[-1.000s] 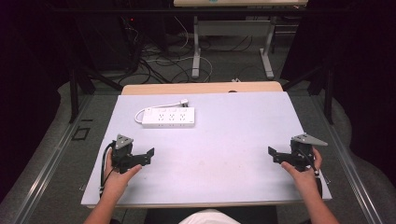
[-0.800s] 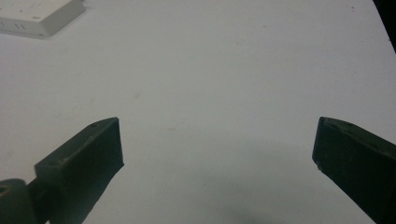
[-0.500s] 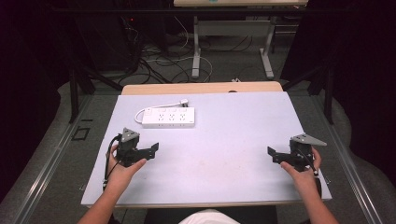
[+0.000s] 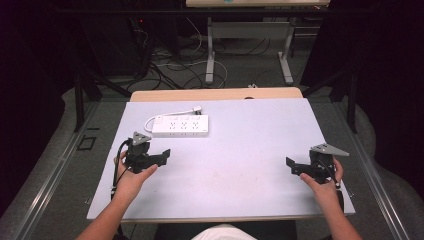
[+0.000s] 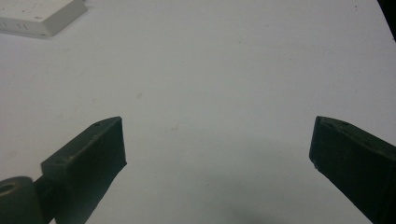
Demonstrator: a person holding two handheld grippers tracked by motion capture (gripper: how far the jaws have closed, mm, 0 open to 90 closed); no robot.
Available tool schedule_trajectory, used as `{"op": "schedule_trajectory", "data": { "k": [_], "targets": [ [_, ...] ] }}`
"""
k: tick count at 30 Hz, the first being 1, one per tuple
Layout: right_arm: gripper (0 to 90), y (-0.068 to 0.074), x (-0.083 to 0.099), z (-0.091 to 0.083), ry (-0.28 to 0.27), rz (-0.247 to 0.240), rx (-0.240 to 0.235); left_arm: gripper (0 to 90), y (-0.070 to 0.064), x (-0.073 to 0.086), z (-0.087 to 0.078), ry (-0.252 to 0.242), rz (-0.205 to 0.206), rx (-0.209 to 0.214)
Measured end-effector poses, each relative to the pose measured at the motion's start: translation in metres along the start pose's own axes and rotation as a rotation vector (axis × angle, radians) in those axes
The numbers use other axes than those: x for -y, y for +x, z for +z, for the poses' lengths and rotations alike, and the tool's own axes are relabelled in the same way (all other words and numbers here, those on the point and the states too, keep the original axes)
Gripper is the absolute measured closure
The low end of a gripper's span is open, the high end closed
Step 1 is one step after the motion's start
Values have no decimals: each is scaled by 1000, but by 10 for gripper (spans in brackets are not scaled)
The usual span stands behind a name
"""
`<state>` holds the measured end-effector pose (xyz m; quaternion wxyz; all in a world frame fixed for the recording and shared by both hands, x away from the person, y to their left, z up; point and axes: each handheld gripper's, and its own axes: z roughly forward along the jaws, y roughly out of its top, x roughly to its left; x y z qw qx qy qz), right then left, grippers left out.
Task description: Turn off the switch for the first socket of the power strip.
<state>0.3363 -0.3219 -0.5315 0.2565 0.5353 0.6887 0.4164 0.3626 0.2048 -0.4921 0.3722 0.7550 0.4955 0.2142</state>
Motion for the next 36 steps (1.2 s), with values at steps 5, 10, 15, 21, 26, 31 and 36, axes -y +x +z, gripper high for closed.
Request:
{"op": "schedule_trajectory", "data": {
  "k": [5, 10, 15, 21, 26, 31, 36],
  "targets": [
    [38, 1, 0, 0, 0, 7, -2, 208, 2, -8, 0, 25, 9, 7],
    [42, 1, 0, 0, 4, 13, -5, 230, 1, -16, 1, 24, 25, -10],
    [44, 1, 0, 1, 3, 11, -5, 250, -1, -24, 1, 25, 47, -9],
    [46, 0, 0, 1, 8, 13, -14, 258, -1, -34, 3, 25, 85, -2],
    [49, 0, 1, 1, 9, 22, -13, 255, 2, -45, 4, 23, 74, 8],
    [51, 0, 1, 1, 12, 30, -17, 255, 3, -56, 3, 16, 76, 17],
    [53, -1, 1, 2, 12, 27, -15, 257, 4, -64, 5, 24, 60, 23]
  ]
}}
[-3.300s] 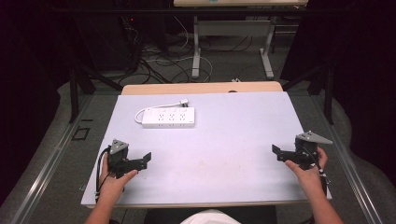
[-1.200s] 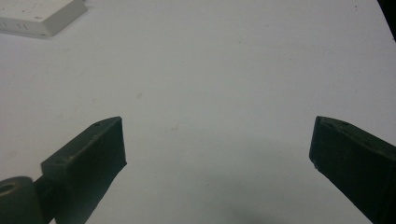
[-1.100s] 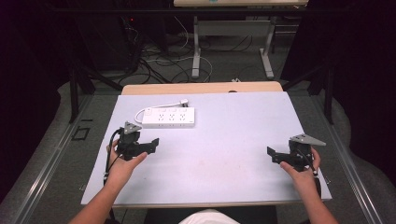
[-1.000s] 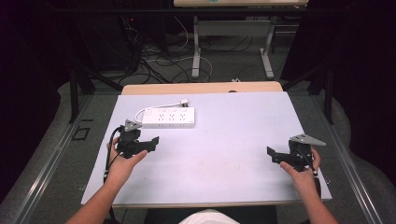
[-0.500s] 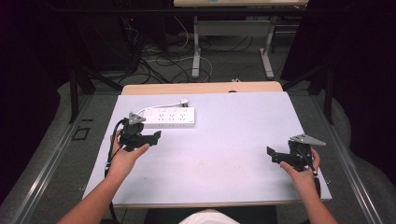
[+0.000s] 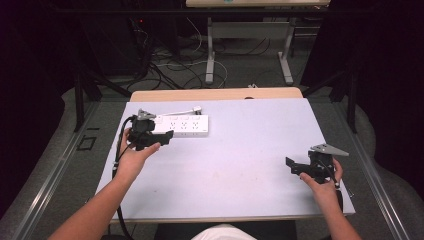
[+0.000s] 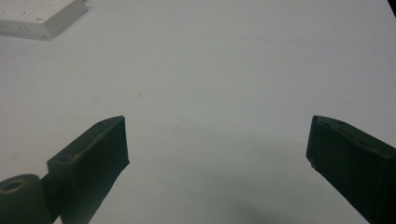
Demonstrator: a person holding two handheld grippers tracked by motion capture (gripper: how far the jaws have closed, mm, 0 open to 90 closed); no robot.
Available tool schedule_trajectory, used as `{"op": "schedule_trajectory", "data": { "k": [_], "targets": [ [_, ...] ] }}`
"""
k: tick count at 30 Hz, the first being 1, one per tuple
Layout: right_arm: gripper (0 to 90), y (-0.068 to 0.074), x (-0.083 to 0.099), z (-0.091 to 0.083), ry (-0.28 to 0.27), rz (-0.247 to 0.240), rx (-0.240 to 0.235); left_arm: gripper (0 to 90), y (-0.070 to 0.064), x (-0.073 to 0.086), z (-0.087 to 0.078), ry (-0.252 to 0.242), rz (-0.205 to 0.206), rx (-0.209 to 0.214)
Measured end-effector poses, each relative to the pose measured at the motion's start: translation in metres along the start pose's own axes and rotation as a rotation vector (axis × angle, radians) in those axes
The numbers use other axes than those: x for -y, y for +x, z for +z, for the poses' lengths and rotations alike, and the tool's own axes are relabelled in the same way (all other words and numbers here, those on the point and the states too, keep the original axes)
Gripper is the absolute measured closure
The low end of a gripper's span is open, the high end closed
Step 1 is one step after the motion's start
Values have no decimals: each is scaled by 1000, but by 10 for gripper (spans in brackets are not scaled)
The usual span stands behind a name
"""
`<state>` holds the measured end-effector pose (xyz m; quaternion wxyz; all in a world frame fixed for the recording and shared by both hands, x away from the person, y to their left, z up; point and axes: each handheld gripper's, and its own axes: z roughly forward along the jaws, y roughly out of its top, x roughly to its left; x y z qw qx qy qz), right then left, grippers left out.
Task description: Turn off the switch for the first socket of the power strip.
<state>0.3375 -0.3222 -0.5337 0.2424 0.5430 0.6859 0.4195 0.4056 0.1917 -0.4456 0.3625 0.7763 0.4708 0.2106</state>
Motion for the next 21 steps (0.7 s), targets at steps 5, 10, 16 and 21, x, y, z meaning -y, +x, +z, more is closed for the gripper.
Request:
{"op": "schedule_trajectory", "data": {
  "k": [5, 10, 16, 21],
  "targets": [
    [54, 0, 0, 0, -1, -1, -1, 262, 4, -9, 3, -2, -16, 7],
    [54, 0, 1, 1, -7, 6, 5, 265, 7, -20, 4, -1, -3, -8],
    [55, 0, 1, 1, 4, 2, -4, 269, 11, -33, 6, 0, -21, -12],
    [56, 0, 1, 2, 5, 0, -6, 272, 16, -41, 8, 5, -46, -19]
  ]
}}
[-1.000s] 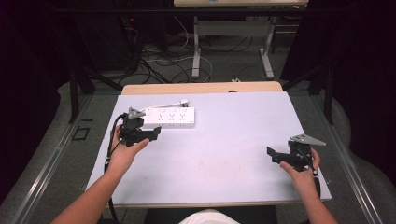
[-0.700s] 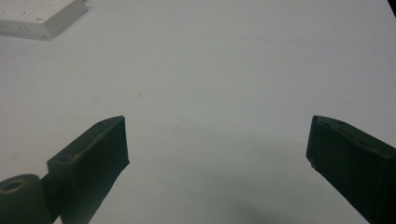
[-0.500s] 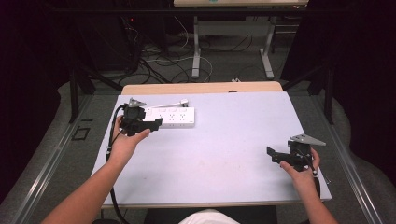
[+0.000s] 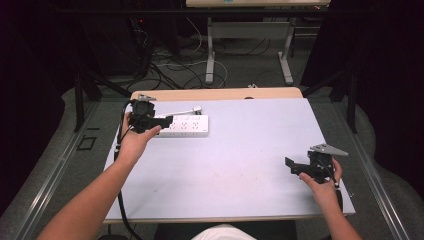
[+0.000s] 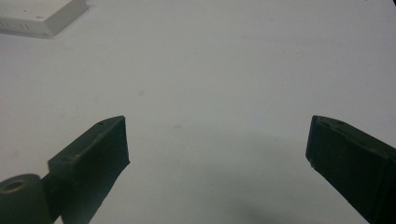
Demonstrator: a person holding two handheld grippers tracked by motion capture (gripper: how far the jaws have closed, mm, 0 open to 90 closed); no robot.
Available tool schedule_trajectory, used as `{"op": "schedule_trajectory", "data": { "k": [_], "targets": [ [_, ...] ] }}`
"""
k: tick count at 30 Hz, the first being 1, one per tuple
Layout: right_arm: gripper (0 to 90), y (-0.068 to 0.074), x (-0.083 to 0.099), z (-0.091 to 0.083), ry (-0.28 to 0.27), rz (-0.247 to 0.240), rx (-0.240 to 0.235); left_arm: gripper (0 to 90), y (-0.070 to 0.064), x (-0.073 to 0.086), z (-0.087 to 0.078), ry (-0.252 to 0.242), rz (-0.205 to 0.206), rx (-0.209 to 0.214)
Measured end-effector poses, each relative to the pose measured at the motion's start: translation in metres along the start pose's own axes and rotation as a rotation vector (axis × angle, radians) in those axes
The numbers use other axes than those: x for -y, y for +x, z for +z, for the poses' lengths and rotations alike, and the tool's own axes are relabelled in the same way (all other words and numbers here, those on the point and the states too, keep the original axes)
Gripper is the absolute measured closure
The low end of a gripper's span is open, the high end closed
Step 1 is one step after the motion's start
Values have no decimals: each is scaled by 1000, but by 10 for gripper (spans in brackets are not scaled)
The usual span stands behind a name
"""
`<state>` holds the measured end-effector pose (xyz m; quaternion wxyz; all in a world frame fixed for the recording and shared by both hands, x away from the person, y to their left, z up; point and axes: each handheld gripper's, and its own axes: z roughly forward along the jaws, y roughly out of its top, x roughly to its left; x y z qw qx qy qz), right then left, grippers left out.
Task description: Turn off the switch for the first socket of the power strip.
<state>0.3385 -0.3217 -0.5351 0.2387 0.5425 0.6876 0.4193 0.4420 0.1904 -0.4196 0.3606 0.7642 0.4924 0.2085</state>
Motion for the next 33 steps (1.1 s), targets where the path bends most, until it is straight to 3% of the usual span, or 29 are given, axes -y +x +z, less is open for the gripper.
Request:
{"op": "schedule_trajectory", "data": {
  "k": [11, 22, 27, 33],
  "targets": [
    [56, 0, 0, 1, 4, 6, 0, 296, 11, -17, 8, 49, -38, 6],
    [57, 0, 1, 2, 9, 3, -3, 318, 12, -32, 17, 84, -74, 6],
    [57, -1, 1, 2, 9, 4, -4, 342, 12, -36, 22, 84, -85, 6],
    [57, -1, 1, 2, 12, 2, -6, 399, 17, -39, 27, 72, -137, 13]
  ]
}}
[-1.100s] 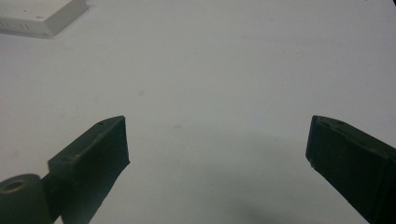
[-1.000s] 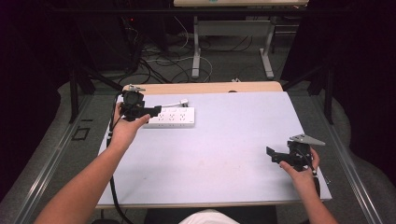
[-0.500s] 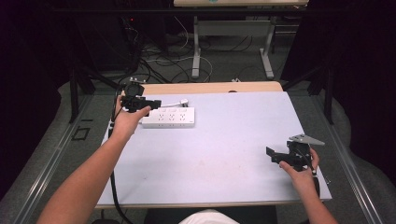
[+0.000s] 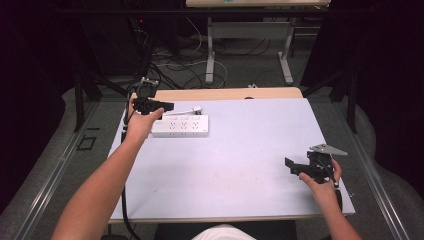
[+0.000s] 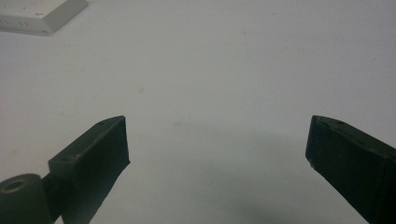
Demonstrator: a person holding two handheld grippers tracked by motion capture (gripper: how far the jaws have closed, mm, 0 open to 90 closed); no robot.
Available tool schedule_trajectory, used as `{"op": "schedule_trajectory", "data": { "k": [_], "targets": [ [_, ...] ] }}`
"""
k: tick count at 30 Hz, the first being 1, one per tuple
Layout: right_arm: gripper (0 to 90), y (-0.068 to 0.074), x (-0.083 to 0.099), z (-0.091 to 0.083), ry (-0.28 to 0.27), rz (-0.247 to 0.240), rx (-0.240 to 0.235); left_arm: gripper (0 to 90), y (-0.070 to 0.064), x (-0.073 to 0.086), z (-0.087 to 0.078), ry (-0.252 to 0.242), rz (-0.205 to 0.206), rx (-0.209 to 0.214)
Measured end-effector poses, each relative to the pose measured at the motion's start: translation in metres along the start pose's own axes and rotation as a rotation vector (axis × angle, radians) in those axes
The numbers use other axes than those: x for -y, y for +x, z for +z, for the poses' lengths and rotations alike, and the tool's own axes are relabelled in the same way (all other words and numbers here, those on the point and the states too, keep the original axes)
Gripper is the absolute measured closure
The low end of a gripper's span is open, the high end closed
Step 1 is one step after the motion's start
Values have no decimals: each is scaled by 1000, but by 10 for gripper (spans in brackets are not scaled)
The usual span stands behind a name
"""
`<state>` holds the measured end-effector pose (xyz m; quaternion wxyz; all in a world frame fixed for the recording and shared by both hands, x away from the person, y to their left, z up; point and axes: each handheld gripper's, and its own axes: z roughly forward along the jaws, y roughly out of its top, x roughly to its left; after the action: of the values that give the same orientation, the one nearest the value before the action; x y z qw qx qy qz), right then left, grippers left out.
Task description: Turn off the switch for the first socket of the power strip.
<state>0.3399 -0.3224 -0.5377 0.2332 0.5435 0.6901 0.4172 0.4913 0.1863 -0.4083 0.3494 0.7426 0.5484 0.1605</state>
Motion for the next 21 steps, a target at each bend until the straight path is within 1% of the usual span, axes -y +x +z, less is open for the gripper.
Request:
{"op": "schedule_trajectory", "data": {
  "k": [2, 3, 4, 5, 6, 8, 9, 11, 12, 13, 14, 15, 17, 19, 21],
  "targets": [
    [57, 0, 0, 0, 0, 1, 0, 415, 3, -2, 1, -12, -16, 0],
    [57, 0, 0, 0, 1, 7, 0, 425, 4, -3, 1, -3, -16, -3],
    [58, 0, 0, 0, 1, 3, 0, 439, 5, -3, 2, -8, -27, -3],
    [58, 0, 0, 1, 1, 2, -1, 444, 7, -4, 2, -1, -32, 0],
    [58, 0, 0, 1, 2, 3, -1, 452, 8, -5, 3, -4, -35, -1],
    [58, 0, 1, 2, -7, 7, 6, 473, 11, -6, 5, -2, -48, 7],
    [59, 0, 1, 2, 8, 11, 0, 492, 12, -6, 6, -2, -56, 8],
    [59, -1, 1, 2, 7, 11, -2, 504, 14, -8, 6, 14, -68, 18],
    [59, -1, 1, 2, 8, 9, -5, 513, 15, -8, 8, -3, -74, 12],
    [60, -1, 1, 3, 9, 9, -4, 526, 16, -9, 7, 11, -74, 18],
    [60, 0, 1, 3, 9, 11, -4, 536, 17, -9, 9, 7, -82, 19],
    [60, 0, 1, 3, 9, 10, -3, 560, 18, -9, 10, 6, -88, 14],
    [60, 0, 1, 3, 9, 9, -3, 572, 21, -10, 12, 16, -103, 13],
    [60, 0, 2, 4, 12, 11, -3, 585, 23, -11, 15, 10, -112, 7],
    [61, 0, 2, 4, 15, 14, -4, 596, 25, -11, 18, 23, -111, 5]
  ]
}}
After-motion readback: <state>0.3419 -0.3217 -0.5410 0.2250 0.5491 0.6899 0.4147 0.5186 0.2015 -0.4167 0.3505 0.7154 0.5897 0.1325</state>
